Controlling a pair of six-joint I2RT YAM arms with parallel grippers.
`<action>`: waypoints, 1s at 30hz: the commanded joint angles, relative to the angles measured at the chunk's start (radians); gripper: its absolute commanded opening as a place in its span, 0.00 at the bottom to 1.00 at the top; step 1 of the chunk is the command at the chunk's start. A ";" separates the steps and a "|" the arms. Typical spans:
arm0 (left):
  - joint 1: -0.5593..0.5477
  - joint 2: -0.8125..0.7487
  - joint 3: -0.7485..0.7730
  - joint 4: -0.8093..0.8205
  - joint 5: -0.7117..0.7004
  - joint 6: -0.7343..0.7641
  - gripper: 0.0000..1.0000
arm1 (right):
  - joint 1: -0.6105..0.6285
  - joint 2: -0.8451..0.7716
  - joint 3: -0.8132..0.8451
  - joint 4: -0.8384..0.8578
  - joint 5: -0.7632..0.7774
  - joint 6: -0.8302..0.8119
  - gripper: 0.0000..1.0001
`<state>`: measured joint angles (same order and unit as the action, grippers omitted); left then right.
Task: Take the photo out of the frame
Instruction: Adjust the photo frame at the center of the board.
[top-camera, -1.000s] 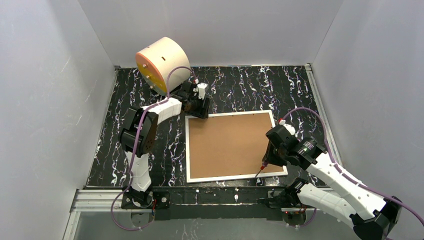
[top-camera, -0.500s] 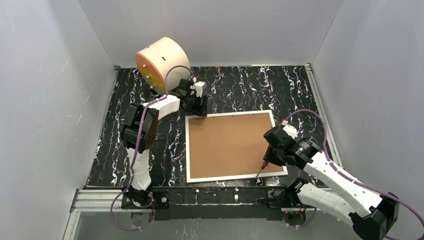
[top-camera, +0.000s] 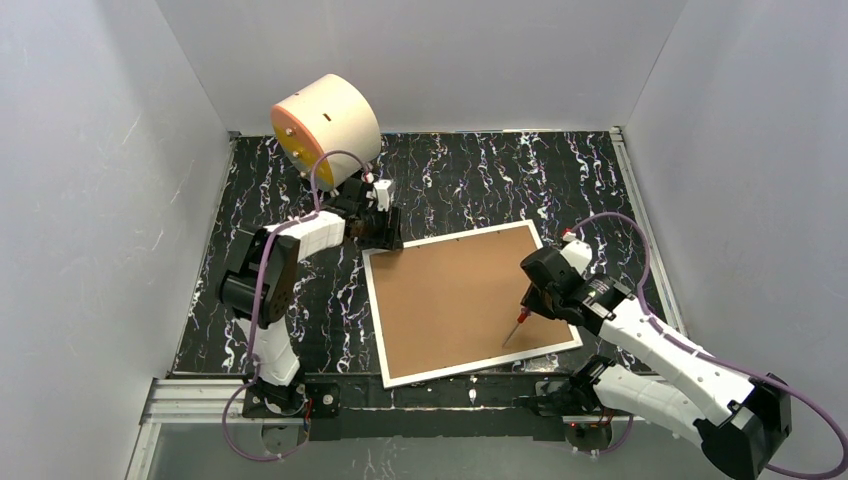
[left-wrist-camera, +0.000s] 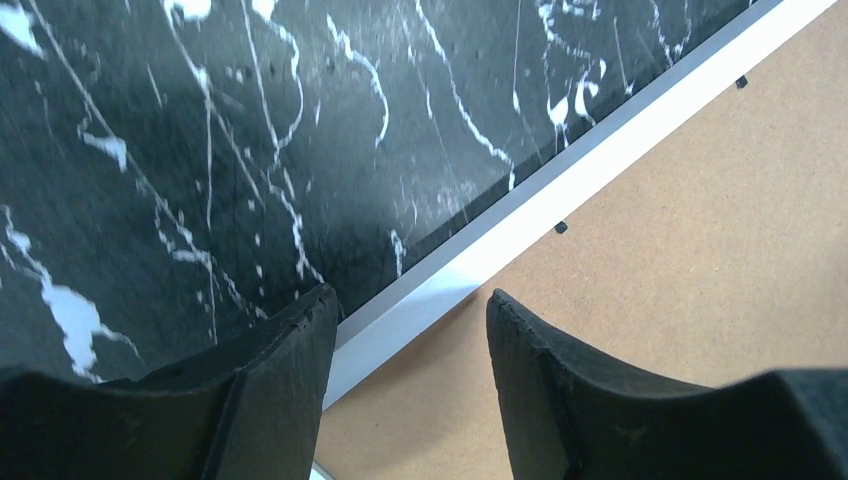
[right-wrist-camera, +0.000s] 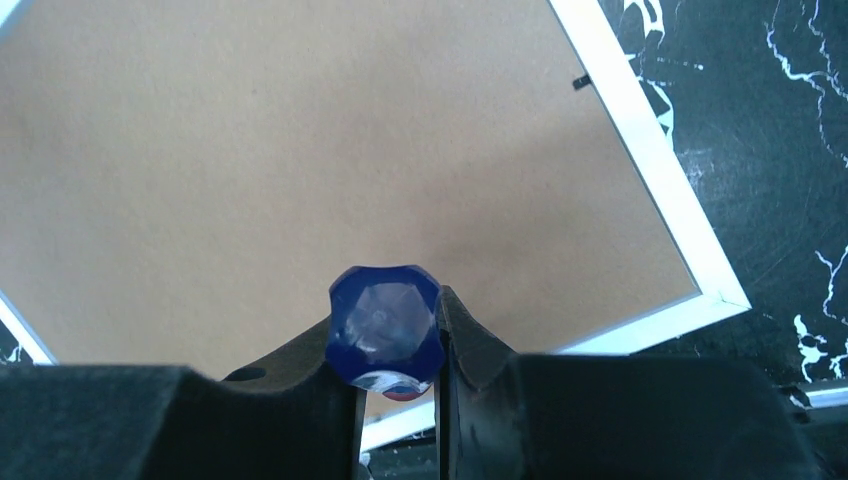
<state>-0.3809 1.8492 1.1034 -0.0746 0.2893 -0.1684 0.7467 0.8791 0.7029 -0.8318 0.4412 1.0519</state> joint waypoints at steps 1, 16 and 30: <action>-0.003 -0.049 -0.111 -0.127 -0.070 -0.071 0.55 | -0.011 0.022 0.034 0.062 0.073 -0.018 0.01; 0.002 -0.125 -0.102 -0.146 -0.108 -0.078 0.56 | -0.795 0.086 -0.016 0.348 -0.870 -0.323 0.01; 0.008 -0.114 -0.093 -0.136 -0.056 -0.077 0.56 | -1.229 0.037 -0.261 0.280 -1.120 -0.343 0.01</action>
<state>-0.3801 1.7409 1.0035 -0.1345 0.2165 -0.2539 -0.4686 0.9562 0.4225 -0.5476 -0.6262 0.7368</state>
